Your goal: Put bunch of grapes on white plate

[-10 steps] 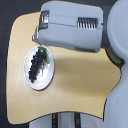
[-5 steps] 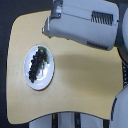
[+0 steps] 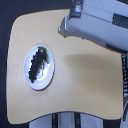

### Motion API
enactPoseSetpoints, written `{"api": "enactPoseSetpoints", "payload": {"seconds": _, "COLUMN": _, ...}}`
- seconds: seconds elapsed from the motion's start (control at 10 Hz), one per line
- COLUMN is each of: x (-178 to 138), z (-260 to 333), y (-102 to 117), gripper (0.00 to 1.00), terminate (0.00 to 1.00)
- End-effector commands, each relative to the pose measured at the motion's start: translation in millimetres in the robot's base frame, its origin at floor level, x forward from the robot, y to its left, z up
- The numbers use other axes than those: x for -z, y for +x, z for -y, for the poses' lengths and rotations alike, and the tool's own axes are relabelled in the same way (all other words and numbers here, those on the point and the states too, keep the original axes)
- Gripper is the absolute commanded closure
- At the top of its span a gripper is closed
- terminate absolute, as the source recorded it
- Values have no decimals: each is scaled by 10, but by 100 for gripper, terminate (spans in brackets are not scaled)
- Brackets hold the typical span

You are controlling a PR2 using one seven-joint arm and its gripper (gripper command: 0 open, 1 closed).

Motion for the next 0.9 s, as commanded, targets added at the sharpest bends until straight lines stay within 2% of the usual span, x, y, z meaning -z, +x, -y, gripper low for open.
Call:
{"api": "enactPoseSetpoints", "payload": {"seconds": 0.0, "x": 2, "z": 850, "y": -108, "gripper": 0, "terminate": 0}}
{"api": "enactPoseSetpoints", "payload": {"seconds": 0.5, "x": -24, "z": 1602, "y": -306, "gripper": 0, "terminate": 0}}
{"api": "enactPoseSetpoints", "payload": {"seconds": 0.8, "x": -37, "z": 1802, "y": -285, "gripper": 0, "terminate": 0}}
